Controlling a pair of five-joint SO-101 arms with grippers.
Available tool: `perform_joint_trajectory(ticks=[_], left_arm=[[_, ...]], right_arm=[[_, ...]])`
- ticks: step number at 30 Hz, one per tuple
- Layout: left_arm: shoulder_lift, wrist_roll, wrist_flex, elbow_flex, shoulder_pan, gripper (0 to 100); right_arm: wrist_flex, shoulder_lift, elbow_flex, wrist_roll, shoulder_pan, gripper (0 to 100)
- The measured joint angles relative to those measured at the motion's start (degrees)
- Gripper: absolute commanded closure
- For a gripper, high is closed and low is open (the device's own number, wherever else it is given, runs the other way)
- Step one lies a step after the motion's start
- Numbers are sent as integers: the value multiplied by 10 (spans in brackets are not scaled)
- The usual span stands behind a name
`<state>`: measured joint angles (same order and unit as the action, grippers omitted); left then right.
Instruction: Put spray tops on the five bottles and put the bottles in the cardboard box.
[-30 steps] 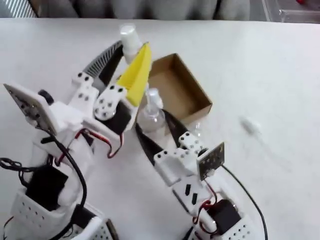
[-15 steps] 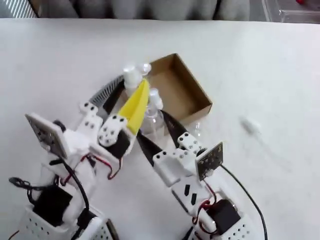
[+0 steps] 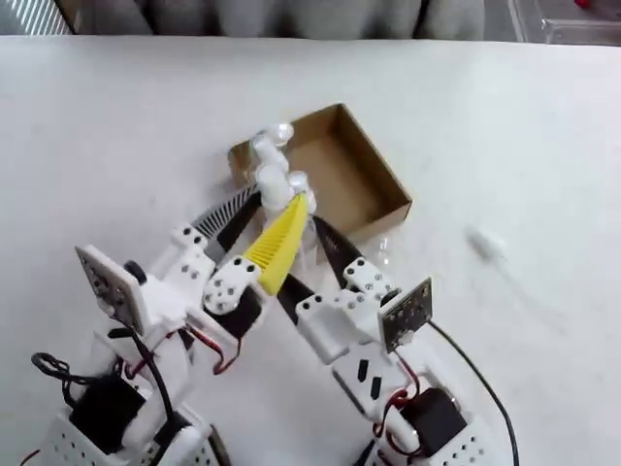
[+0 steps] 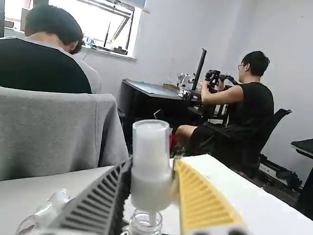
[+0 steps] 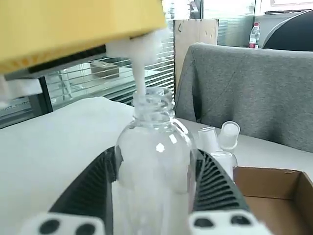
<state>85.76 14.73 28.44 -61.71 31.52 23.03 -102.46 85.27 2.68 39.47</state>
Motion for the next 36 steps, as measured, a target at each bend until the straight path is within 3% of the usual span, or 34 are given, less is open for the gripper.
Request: perform_joint_trajectory(ticks=[3, 20, 31, 36], left_arm=[[4, 0, 10, 0, 0, 760], [20, 0, 27, 0, -11, 759], [97, 0, 154, 69, -66, 760], [112, 0, 199, 69, -104, 888]], right_arm=[[0, 0, 0, 0, -3, 983], [0, 0, 0, 1, -4, 983], [0, 0, 0, 1, -66, 983], [-33, 0, 0, 1, -98, 984]])
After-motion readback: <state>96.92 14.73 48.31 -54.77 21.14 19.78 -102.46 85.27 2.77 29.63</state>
